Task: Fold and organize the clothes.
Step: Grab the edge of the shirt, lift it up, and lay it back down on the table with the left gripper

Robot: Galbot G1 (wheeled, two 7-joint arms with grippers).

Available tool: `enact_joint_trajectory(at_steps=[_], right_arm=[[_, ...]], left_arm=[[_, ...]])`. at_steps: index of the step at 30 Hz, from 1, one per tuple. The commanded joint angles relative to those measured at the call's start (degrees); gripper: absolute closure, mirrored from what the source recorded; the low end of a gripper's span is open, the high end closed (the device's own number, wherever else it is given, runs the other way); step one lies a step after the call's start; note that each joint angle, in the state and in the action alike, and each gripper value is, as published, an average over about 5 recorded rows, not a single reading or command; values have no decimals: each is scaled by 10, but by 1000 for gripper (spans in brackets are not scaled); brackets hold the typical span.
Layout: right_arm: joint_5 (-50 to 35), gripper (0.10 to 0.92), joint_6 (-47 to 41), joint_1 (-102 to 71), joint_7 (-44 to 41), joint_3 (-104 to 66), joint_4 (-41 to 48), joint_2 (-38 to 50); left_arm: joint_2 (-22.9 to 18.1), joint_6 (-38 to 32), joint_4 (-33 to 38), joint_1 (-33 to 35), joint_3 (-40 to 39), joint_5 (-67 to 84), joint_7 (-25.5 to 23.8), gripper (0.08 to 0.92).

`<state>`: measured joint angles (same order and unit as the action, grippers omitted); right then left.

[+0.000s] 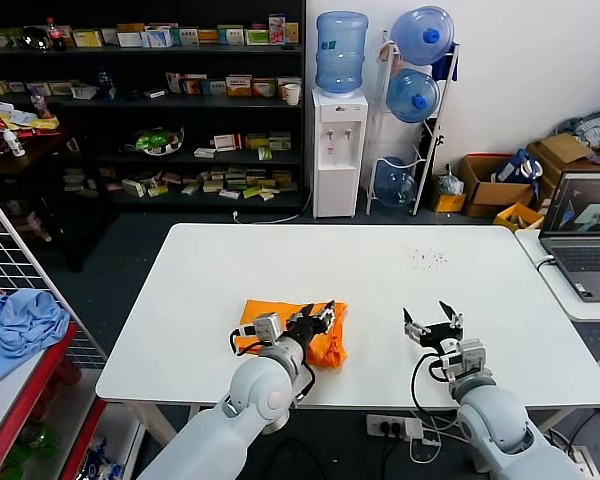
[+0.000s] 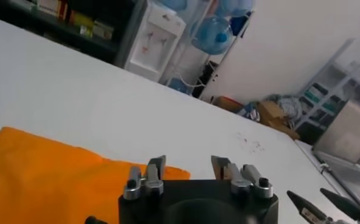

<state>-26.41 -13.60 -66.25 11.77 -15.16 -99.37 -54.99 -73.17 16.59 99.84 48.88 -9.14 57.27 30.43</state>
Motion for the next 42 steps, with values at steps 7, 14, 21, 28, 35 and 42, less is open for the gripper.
enact_joint_trajectory(at_steps=[7, 14, 21, 28, 35, 42], right_arm=[[7, 203, 0, -8, -44, -9, -7, -2], [10, 203, -6, -15, -65, -6, -29, 14], [18, 203, 1, -32, -75, -17, -28, 22], [21, 203, 3, -32, -81, -17, -26, 23], [30, 203, 3, -25, -86, -10, -26, 22], [30, 203, 2, -20, -87, -9, -19, 21]], left_arm=[[234, -36, 27, 64, 82, -61, -196, 199], [262, 22, -41, 64, 121, -57, -297, 177], [239, 62, -94, 47, 120, -51, -323, 177], [210, 86, -126, 24, 105, -49, -320, 177], [186, 94, -165, -4, 96, -29, -320, 177], [173, 101, -176, -18, 87, -21, -317, 177]])
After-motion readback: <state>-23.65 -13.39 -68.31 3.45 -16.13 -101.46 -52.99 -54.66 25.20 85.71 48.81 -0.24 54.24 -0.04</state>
